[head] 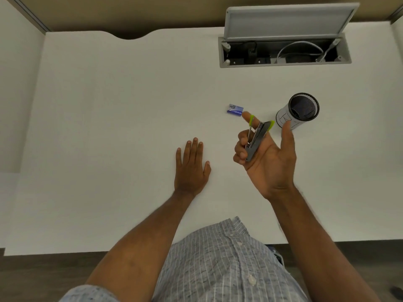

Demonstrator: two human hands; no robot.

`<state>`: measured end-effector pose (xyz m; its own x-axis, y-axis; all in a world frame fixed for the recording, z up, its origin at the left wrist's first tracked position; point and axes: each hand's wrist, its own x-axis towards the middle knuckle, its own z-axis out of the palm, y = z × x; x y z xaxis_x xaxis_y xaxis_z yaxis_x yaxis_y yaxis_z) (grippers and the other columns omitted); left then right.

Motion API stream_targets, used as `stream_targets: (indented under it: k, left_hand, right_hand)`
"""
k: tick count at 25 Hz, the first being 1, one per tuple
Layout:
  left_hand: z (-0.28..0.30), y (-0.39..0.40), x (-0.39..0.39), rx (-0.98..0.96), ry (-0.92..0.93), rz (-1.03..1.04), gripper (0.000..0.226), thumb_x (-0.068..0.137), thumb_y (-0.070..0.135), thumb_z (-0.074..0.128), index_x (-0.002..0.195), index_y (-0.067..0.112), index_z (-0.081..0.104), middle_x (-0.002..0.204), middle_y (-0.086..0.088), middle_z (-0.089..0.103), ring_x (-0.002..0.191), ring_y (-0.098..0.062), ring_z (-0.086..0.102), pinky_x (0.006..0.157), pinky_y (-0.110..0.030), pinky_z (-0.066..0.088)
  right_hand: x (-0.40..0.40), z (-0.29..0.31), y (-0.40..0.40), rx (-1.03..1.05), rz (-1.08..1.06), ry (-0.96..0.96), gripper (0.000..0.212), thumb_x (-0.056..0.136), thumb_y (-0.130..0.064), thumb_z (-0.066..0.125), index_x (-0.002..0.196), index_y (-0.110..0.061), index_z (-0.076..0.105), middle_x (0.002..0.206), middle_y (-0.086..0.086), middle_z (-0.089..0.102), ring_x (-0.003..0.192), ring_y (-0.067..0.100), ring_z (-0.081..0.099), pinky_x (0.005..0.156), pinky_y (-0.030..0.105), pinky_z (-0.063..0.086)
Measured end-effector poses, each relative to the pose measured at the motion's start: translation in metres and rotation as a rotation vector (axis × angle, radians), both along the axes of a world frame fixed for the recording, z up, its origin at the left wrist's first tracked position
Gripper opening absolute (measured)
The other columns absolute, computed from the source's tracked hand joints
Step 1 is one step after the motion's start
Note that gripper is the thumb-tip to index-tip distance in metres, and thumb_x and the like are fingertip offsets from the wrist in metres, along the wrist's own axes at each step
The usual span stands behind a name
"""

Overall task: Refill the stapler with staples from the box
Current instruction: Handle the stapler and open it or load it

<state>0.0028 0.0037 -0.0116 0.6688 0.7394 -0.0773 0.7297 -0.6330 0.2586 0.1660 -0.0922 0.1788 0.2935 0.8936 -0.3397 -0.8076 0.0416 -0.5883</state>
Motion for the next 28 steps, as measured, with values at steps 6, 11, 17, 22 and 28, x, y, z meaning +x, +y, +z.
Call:
stream_targets:
  k: [6,11,17,22,28]
  left_hand:
    - [0.001,-0.001,0.000,0.011,0.012,-0.002,0.065,0.102,0.043,0.035,0.159,0.012,0.023,0.168,-0.010,0.021,0.156,-0.029,0.019,0.126,-0.055,0.014]
    - [0.001,-0.001,0.001,0.020,0.034,-0.003,0.065,0.103,0.043,0.036,0.159,0.012,0.023,0.168,-0.010,0.020,0.156,-0.029,0.019,0.126,-0.055,0.013]
    - [0.002,-0.001,0.001,0.031,0.023,-0.001,0.065,0.103,0.042,0.039,0.158,0.012,0.026,0.168,-0.011,0.022,0.155,-0.030,0.021,0.126,-0.055,0.014]
    - [0.003,-0.001,0.001,0.024,0.020,-0.002,0.064,0.103,0.043,0.037,0.158,0.012,0.025,0.168,-0.011,0.023,0.155,-0.030,0.021,0.126,-0.055,0.015]
    - [0.002,-0.001,0.000,0.021,0.029,-0.007,0.064,0.103,0.043,0.036,0.159,0.012,0.025,0.168,-0.010,0.021,0.156,-0.029,0.019,0.125,-0.055,0.014]
  right_hand:
    - [-0.008,0.038,-0.001,0.204,0.038,0.115,0.057,0.095,-0.059,0.041,0.118,-0.012,0.064,0.092,0.001,0.063,0.068,0.012,0.056,0.065,0.025,0.044]
    - [-0.013,0.055,-0.004,0.262,0.069,0.142,0.043,0.093,-0.052,0.052,0.105,-0.014,0.068,0.079,-0.005,0.061,0.052,0.008,0.045,0.056,0.022,0.037]
    - [-0.019,0.061,-0.003,0.230,0.062,0.214,0.044,0.091,-0.052,0.049,0.100,-0.014,0.069,0.071,-0.006,0.053,0.050,0.008,0.025,0.048,0.020,0.031]
    - [-0.020,0.064,-0.003,0.227,0.072,0.217,0.051,0.093,-0.055,0.043,0.112,-0.012,0.063,0.073,-0.005,0.052,0.052,0.008,0.025,0.049,0.022,0.027]
    - [-0.022,0.066,-0.002,0.228,0.082,0.186,0.049,0.092,-0.055,0.043,0.106,-0.014,0.067,0.070,-0.006,0.051,0.050,0.008,0.024,0.048,0.022,0.024]
